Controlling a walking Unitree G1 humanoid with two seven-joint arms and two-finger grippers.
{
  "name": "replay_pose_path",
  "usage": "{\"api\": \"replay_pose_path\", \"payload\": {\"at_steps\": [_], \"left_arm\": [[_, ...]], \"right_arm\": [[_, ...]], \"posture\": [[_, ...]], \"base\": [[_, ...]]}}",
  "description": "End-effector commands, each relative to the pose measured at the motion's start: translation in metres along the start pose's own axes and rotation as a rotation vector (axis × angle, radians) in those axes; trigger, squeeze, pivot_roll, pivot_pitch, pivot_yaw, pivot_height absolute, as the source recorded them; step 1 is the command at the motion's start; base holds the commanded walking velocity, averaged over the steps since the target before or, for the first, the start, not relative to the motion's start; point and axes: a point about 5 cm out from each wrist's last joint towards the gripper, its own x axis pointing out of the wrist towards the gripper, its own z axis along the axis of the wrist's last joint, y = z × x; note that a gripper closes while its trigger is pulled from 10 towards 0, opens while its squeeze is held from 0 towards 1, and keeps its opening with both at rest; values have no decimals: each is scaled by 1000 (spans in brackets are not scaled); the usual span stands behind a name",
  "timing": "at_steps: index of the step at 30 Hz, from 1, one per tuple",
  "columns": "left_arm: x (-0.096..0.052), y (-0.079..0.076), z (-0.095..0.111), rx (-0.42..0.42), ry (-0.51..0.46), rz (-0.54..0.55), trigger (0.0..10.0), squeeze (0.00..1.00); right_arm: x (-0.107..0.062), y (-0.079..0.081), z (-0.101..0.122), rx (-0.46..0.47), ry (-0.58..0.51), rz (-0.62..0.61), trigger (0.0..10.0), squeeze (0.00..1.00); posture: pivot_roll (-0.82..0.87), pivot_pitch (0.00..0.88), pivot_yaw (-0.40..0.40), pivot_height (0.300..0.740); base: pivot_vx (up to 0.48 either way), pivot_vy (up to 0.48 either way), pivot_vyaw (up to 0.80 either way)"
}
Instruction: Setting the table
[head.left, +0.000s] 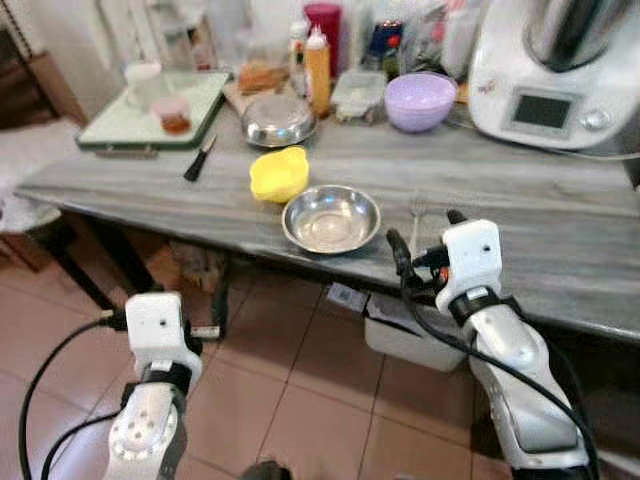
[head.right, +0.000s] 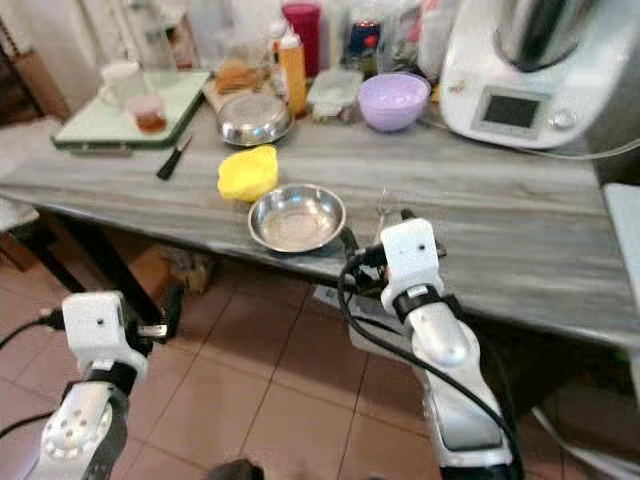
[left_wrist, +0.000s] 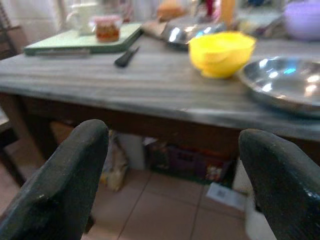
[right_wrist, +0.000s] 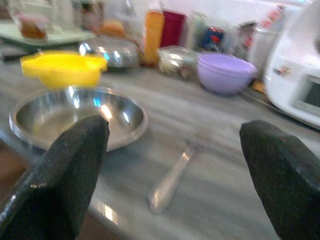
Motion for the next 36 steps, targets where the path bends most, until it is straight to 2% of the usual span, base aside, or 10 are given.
{"api": "replay_pose_path", "payload": {"at_steps": [1, 20, 32, 36], "left_arm": [[-2, 5, -1, 13, 8, 10, 10000, 0], [2, 3, -1, 27, 10, -46, 10000, 0], [3, -4, 0, -35, -7, -77, 10000, 0], [6, -7, 2, -43, -15, -88, 10000, 0]], "right_arm": [[0, 4, 1, 16, -4, 14, 10000, 0], [3, 1, 0, 24, -3, -26, 10000, 0], [5, 0, 0, 25, 1, -27, 10000, 0], [5, 0, 0, 22, 4, -28, 10000, 0]], "posture": [[-77, 90, 53, 740], [-83, 86, 70, 740], [-85, 86, 68, 740], [-88, 85, 66, 740]], "base": [[-330, 0, 0], [-334, 0, 0], [0, 0, 0], [0, 0, -584]]}}
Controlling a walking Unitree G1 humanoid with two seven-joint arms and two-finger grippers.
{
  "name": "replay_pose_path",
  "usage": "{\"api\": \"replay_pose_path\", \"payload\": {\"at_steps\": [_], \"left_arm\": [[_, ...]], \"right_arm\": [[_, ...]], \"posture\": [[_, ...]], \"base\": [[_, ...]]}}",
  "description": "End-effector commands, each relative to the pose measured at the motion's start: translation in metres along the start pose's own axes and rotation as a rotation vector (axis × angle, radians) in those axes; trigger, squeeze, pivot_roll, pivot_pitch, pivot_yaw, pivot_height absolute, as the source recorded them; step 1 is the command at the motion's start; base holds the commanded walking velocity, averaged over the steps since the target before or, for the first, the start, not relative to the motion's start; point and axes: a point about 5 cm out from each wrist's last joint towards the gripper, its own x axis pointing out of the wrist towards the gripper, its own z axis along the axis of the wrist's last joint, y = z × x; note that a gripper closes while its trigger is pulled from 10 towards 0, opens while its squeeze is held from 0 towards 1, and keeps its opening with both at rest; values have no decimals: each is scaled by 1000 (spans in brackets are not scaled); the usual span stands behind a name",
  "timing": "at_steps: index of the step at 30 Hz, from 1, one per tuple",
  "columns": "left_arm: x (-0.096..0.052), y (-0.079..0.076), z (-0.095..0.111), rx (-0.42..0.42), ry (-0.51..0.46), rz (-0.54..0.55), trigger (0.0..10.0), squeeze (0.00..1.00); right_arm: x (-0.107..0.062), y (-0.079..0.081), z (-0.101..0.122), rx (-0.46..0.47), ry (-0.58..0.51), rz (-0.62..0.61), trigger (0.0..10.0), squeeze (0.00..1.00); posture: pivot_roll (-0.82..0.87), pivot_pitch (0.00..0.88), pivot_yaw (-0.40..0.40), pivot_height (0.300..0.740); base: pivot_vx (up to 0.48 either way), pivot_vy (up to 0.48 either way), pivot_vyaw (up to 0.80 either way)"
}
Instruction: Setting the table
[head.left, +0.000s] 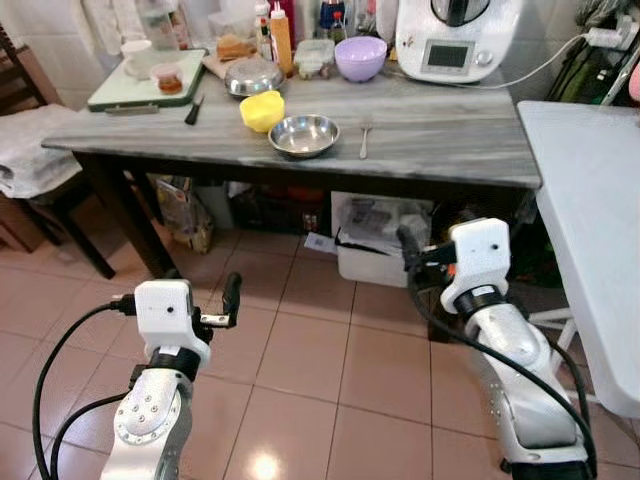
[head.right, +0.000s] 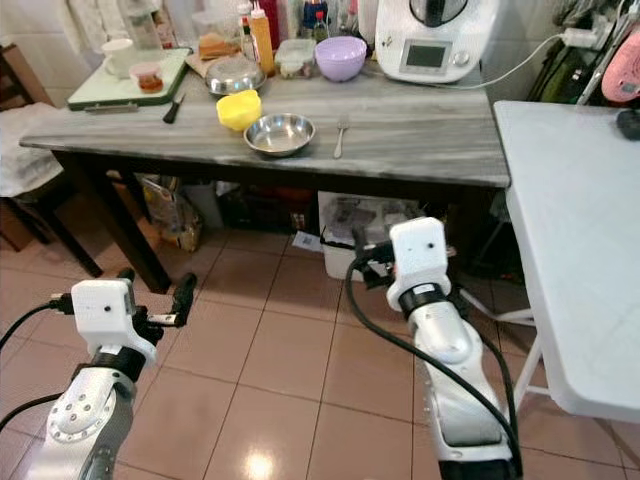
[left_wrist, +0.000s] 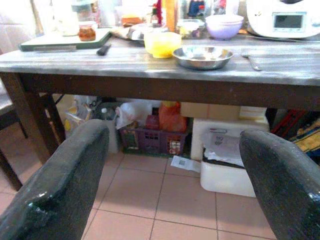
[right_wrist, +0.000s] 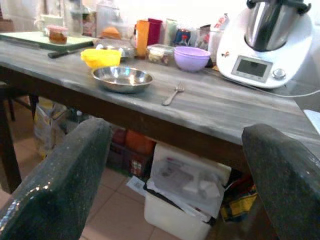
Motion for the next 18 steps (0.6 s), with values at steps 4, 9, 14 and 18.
{"api": "replay_pose_path", "payload": {"at_steps": [4, 9, 14, 18], "left_arm": [[4, -4, 5, -8, -19, -27, 10000, 0], [4, -4, 2, -19, -5, -31, 10000, 0], [4, -3, 2, -22, -2, -33, 10000, 0], [5, -3, 2, -24, -2, -38, 10000, 0]], "right_arm": [[0, -2, 0, 1, 2, -3, 10000, 0], [0, -2, 0, 3, 2, -4, 10000, 0], [-1, -2, 0, 3, 2, -3, 10000, 0], [0, -2, -1, 3, 5, -3, 10000, 0]], "posture": [[-92, 87, 68, 740], [-95, 89, 69, 740], [-96, 90, 70, 740], [-95, 88, 71, 740]], "base": [[0, 0, -653], [0, -375, -563], [0, -402, -534], [0, -415, -447]]}}
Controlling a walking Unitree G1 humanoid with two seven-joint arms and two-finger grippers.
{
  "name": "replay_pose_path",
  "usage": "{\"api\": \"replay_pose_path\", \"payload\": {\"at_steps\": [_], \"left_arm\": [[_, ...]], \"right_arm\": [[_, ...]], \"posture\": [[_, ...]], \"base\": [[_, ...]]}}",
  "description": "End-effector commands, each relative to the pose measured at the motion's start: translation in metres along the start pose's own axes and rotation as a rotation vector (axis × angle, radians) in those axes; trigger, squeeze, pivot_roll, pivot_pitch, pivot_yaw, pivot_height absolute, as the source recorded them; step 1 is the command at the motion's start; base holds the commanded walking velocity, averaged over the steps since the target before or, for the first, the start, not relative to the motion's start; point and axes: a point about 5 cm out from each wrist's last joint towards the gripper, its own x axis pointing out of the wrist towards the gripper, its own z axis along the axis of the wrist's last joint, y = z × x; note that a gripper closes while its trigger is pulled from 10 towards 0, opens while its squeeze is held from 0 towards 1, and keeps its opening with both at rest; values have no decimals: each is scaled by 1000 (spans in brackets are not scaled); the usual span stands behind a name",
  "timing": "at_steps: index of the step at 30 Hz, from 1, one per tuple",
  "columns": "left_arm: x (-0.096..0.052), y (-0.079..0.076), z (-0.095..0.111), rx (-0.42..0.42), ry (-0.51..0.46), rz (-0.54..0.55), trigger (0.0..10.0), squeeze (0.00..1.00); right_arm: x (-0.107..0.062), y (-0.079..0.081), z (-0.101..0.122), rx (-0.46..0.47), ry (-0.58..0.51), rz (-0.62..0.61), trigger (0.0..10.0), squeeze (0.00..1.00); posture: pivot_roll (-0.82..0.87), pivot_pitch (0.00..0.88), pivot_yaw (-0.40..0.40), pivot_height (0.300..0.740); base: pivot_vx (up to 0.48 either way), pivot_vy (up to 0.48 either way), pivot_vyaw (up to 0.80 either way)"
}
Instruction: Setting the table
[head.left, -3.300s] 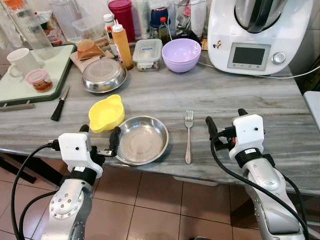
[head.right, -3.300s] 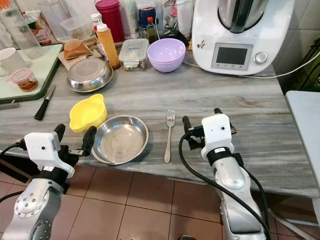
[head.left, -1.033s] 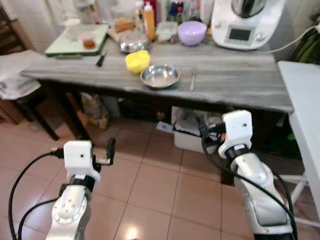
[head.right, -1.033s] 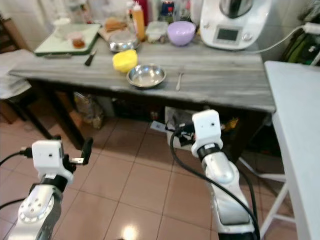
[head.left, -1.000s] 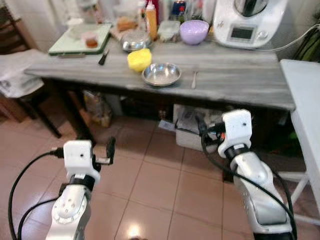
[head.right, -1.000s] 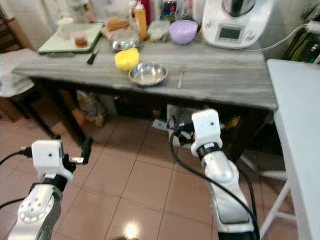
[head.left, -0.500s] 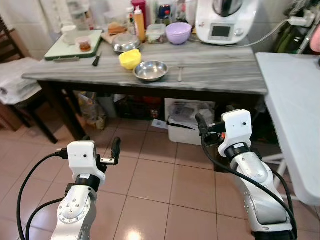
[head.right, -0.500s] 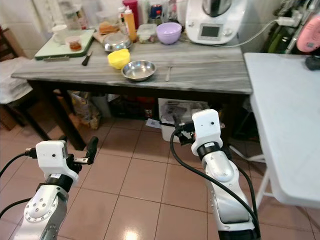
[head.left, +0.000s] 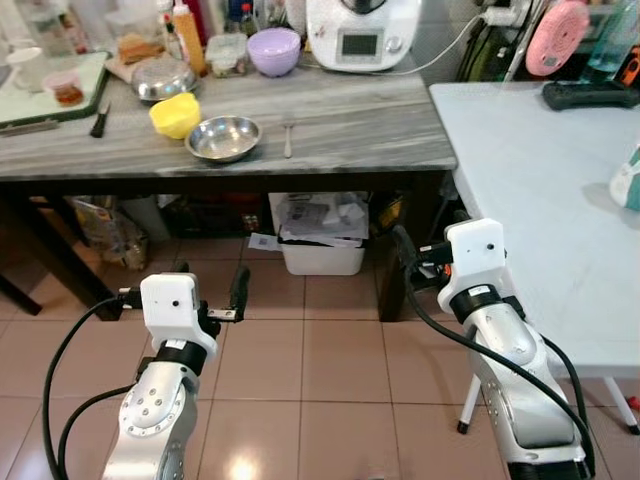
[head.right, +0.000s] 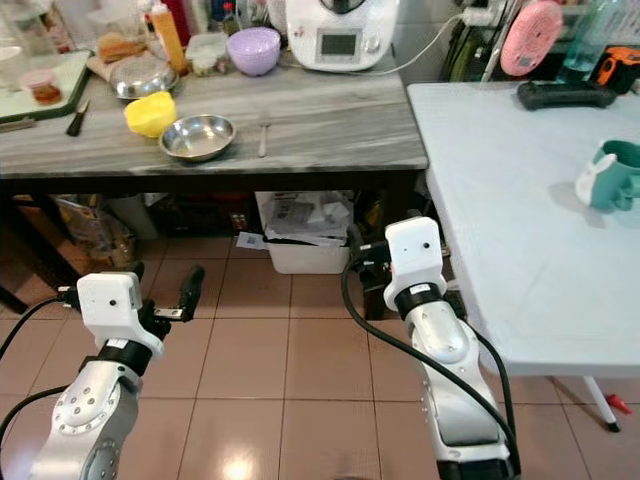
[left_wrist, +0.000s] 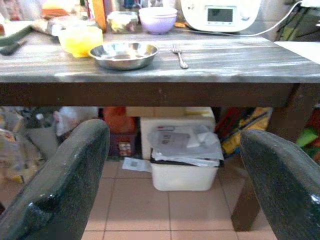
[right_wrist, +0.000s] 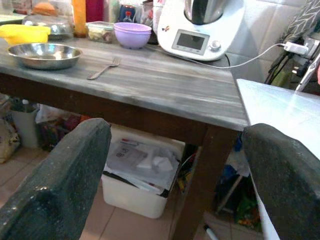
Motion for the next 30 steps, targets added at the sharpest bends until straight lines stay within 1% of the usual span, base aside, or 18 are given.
{"api": "replay_pose_path", "payload": {"at_steps": [1, 6, 15, 30], "left_arm": [[0, -4, -4, -11, 18, -13, 10000, 0], [0, -3, -4, -9, 22, -16, 10000, 0], [0, -2, -4, -12, 21, -16, 10000, 0], [3, -7, -5, -20, 19, -31, 10000, 0]], "right_arm": [[-1, -3, -1, 0, 7, -7, 10000, 0], [0, -2, 0, -15, -3, 4, 10000, 0], [1, -1, 0, -12, -4, 6, 10000, 0], [0, 1, 2, -12, -19, 3, 10000, 0]], "posture": [[-95, 88, 71, 740], [-91, 85, 71, 740], [-90, 78, 69, 740], [-96, 81, 75, 740]], "base": [[0, -416, 0], [0, -455, 0], [0, -480, 0], [0, -480, 0]]}}
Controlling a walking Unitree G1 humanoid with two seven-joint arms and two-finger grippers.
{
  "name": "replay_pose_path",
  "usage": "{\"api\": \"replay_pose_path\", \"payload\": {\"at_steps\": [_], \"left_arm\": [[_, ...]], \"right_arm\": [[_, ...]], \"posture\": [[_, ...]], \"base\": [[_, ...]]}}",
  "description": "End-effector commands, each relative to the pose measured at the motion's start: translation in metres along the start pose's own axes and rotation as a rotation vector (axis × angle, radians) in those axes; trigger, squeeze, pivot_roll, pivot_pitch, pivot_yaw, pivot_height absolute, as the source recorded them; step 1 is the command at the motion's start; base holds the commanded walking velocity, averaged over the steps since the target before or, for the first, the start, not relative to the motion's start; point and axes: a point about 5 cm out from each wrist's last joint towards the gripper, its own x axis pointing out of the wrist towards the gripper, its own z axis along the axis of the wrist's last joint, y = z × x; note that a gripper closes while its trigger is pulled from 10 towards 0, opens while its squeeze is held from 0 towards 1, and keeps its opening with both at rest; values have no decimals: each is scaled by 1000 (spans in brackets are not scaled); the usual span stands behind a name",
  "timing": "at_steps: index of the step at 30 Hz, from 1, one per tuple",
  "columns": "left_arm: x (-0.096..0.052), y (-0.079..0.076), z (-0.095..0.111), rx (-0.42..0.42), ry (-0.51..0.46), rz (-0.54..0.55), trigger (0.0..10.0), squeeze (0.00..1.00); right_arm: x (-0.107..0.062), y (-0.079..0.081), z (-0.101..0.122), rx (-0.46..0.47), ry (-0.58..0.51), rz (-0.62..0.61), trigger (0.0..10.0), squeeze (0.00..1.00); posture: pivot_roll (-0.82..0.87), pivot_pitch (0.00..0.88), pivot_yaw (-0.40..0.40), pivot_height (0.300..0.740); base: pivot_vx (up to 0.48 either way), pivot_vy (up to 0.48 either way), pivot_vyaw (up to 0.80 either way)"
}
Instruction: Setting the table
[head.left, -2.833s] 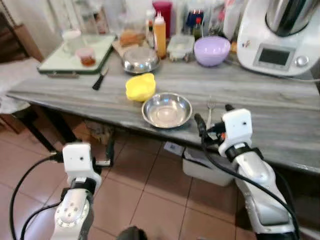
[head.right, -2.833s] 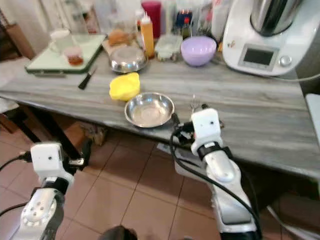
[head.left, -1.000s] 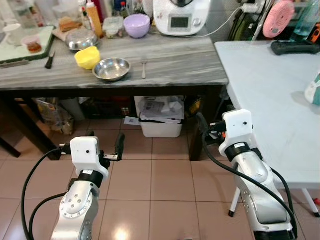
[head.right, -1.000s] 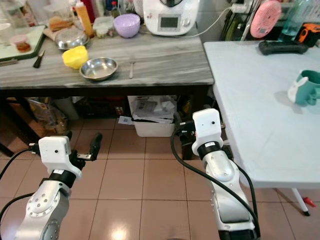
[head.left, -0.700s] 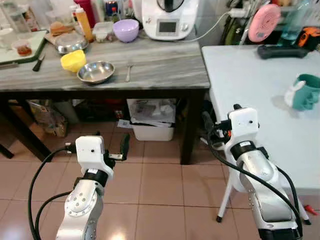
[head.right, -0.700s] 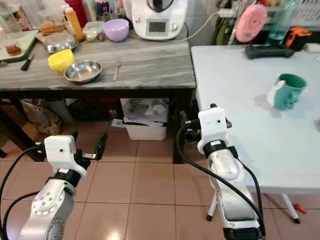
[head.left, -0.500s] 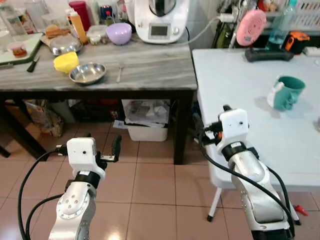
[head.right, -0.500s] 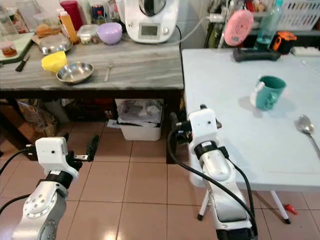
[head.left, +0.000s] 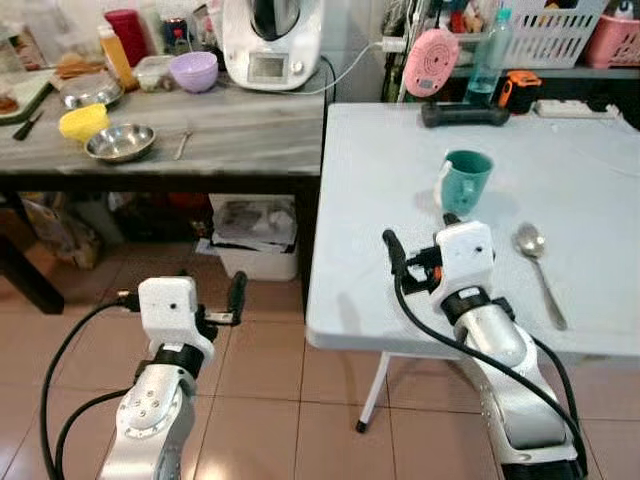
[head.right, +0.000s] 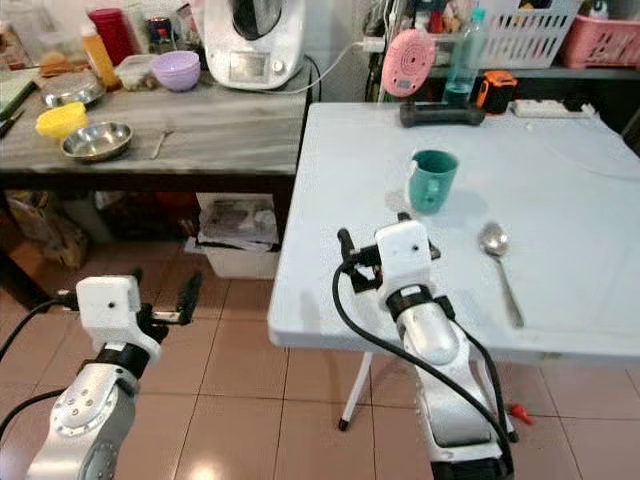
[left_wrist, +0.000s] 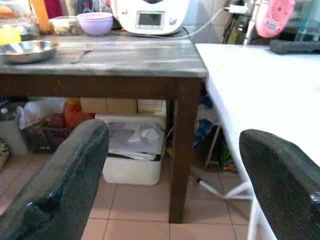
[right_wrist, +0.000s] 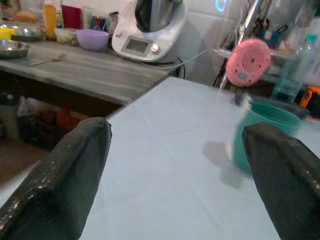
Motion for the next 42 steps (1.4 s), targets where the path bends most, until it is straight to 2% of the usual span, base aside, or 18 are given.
{"api": "replay_pose_path", "payload": {"at_steps": [1, 9, 18, 22, 42], "left_arm": [[1, -6, 0, -4, 1, -27, 10000, 0], [2, -7, 0, -3, 3, -33, 10000, 0], [1, -3, 0, -4, -3, -3, 10000, 0], [2, 4, 1, 23, -23, 50, 10000, 0], [2, 4, 1, 34, -26, 44, 10000, 0]], "right_arm": [[-2, -4, -1, -2, 1, -14, 10000, 0], [-2, -3, 0, 1, 2, -16, 10000, 0], [-3, -3, -1, 6, 2, -18, 10000, 0], [-4, -4, -3, 36, 14, -31, 10000, 0], [-3, -5, -4, 38, 17, -37, 10000, 0]], "posture": [[-97, 81, 75, 740], [-98, 82, 78, 740], [-96, 87, 82, 740], [-96, 88, 81, 740], [-99, 88, 84, 740]], "base": [[0, -480, 0], [0, -474, 0], [0, 0, 0], [0, 0, 0], [0, 0, 0]]}}
